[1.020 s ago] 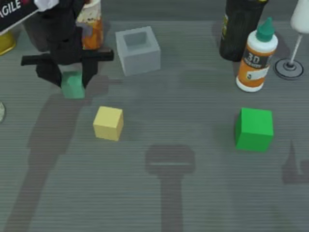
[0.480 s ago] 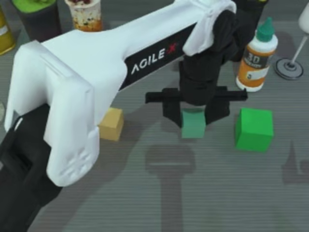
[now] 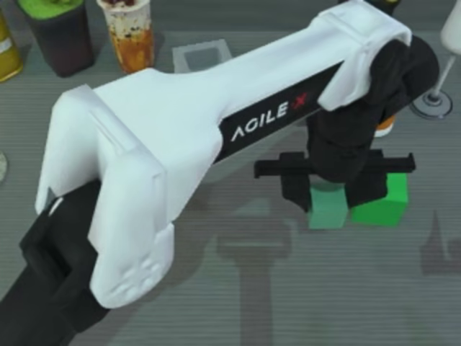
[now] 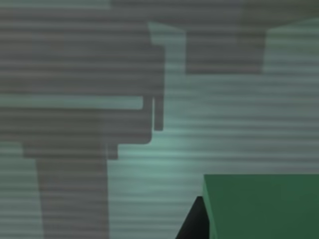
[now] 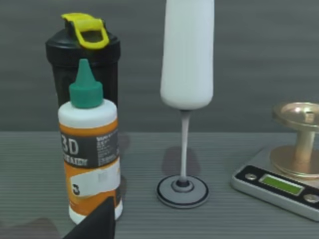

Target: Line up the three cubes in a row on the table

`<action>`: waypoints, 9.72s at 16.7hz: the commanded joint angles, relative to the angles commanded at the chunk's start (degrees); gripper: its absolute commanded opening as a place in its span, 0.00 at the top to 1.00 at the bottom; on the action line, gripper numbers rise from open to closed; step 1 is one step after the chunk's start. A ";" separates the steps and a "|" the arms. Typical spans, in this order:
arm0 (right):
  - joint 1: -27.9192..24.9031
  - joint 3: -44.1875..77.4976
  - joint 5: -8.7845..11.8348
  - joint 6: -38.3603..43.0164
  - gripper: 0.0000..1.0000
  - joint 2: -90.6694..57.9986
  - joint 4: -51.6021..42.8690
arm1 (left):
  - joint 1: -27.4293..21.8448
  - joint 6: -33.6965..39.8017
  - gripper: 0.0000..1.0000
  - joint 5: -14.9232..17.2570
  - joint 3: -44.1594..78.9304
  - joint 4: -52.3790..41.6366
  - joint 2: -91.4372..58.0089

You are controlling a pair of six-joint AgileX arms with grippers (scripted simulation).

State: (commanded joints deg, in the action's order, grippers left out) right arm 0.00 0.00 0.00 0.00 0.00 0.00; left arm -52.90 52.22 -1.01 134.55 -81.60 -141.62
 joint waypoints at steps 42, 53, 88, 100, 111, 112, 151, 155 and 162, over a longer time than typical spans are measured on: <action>0.00 0.00 0.00 0.00 0.00 0.00 0.00 | 0.32 0.42 0.00 -0.07 -7.23 6.59 0.07; 0.00 0.00 0.00 0.00 0.00 0.00 0.00 | 3.54 -3.45 0.00 0.02 -4.84 2.22 2.38; 0.00 0.00 0.00 0.00 0.00 0.00 0.00 | 29.24 -40.90 0.23 1.24 -41.15 30.02 9.80; 0.00 0.00 0.00 0.00 0.00 0.00 0.00 | 29.24 -40.90 1.00 1.24 -41.15 30.02 9.80; 0.00 0.00 0.00 0.00 0.00 0.00 0.00 | 29.37 -41.10 1.00 1.18 -37.82 25.41 12.43; 0.00 0.00 0.00 0.00 0.00 0.00 0.00 | 29.52 -41.10 1.00 1.18 -36.52 23.37 13.12; 0.00 0.00 0.00 0.00 0.00 0.00 0.00 | 5.53 -5.60 1.00 0.47 -38.62 25.60 12.77; 0.00 0.00 0.00 0.00 0.00 0.00 0.00 | 5.53 -5.60 0.92 0.47 -38.62 25.60 12.77; 0.00 0.00 0.00 0.00 0.00 0.00 0.00 | 5.53 -5.60 0.40 0.47 -38.62 25.60 12.77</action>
State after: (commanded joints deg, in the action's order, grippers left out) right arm 0.00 0.00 0.00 0.00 0.00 0.00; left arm -47.37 46.62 -0.54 95.93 -56.00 -128.85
